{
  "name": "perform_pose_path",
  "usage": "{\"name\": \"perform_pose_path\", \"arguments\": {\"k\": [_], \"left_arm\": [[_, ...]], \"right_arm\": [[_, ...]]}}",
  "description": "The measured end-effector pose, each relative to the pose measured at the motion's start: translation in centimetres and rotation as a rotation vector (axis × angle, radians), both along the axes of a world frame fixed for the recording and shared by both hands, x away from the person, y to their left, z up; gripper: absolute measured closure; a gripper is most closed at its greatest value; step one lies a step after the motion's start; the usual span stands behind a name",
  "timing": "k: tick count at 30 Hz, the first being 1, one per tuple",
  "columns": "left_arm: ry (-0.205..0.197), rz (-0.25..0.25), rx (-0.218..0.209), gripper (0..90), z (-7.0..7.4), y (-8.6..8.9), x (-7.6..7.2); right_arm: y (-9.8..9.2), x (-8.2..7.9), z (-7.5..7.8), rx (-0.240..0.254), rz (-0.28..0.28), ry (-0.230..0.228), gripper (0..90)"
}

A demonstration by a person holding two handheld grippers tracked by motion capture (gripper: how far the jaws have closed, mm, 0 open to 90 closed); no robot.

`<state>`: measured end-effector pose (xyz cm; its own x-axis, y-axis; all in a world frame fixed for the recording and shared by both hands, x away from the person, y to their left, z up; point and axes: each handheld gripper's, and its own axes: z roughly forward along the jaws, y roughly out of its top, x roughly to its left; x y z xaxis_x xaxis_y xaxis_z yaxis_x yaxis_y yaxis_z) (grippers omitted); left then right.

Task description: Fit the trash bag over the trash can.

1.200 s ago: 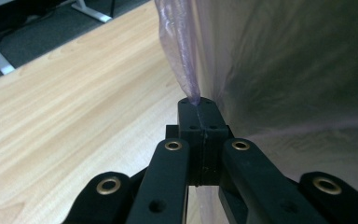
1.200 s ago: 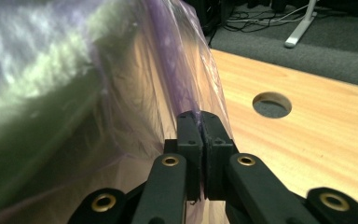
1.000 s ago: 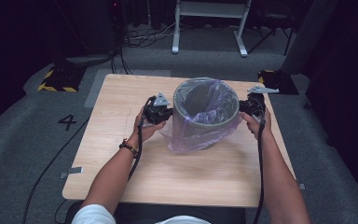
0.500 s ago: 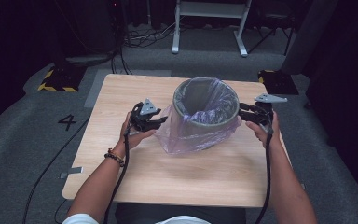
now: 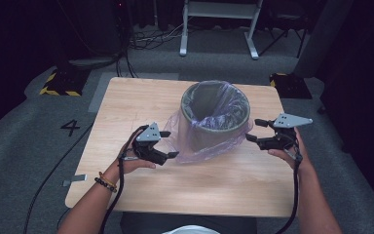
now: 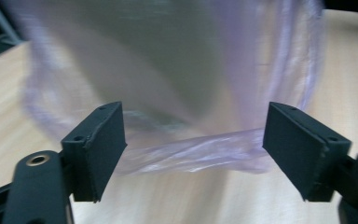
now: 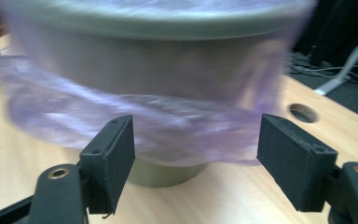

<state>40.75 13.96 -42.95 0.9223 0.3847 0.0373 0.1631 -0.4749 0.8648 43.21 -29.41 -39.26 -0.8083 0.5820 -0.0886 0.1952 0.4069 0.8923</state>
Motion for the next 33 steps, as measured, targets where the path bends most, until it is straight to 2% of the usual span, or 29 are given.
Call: {"name": "perform_pose_path", "arguments": {"k": [3,6,8,9,11,13,16,19,20,22,26,27,29,33], "left_arm": [[0.001,-0.021,0.032,20.5,-0.7,-1.4,-0.3],[-0.005,-0.009,0.080,24.4,-1.8,-2.7,0.1],[-0.013,0.008,0.107,33.1,-2.2,-3.2,0.4],[-0.025,0.028,0.124,41.5,-2.5,-3.6,0.6],[-0.038,0.045,0.145,55.0,-2.9,-4.0,1.1],[-0.049,0.071,0.162,67.5,-3.2,-4.2,1.5],[-0.065,0.104,0.159,77.0,-3.4,-4.3,2.2],[-0.059,0.147,0.128,72.0,-3.6,-4.2,2.6],[-0.051,0.157,0.131,69.0,-3.8,-4.1,2.8],[-0.049,0.159,0.139,70.7,-4.0,-4.1,2.9],[-0.035,0.167,0.118,61.5,-4.1,-3.8,3.0],[-0.025,0.165,0.105,57.0,-4.1,-3.6,3.0],[-0.005,0.155,0.099,38.1,-3.9,-3.3,3.0],[-0.009,0.111,0.073,19.3,-3.0,-2.1,2.1]], "right_arm": [[0.8,-0.8,-0.3,0.001,0.026,-0.016,30.4],[1.6,-1.1,-0.9,-0.020,0.001,-0.022,34.4],[2.1,-1.2,-1.5,-0.035,-0.017,-0.034,46.5],[2.4,-1.1,-1.9,-0.050,-0.034,-0.038,56.4],[2.7,-1.0,-2.7,-0.052,-0.040,-0.030,68.0],[2.8,-0.7,-3.2,-0.059,-0.055,-0.016,77.2],[2.5,-0.2,-4.0,-0.040,-0.075,0.012,85.9],[2.1,0.3,-4.6,-0.027,-0.110,0.049,88.2],[2.1,0.4,-4.8,-0.027,-0.112,0.057,88.5],[2.0,0.8,-5.4,-0.023,-0.115,0.085,89.5],[2.2,1.6,-6.9,-0.051,-0.137,0.140,90.0],[2.1,1.7,-7.1,-0.051,-0.141,0.146,90.0],[1.9,1.8,-7.4,-0.031,-0.144,0.158,90.0],[1.6,1.6,-7.3,-0.011,-0.153,0.156,89.6]]}}
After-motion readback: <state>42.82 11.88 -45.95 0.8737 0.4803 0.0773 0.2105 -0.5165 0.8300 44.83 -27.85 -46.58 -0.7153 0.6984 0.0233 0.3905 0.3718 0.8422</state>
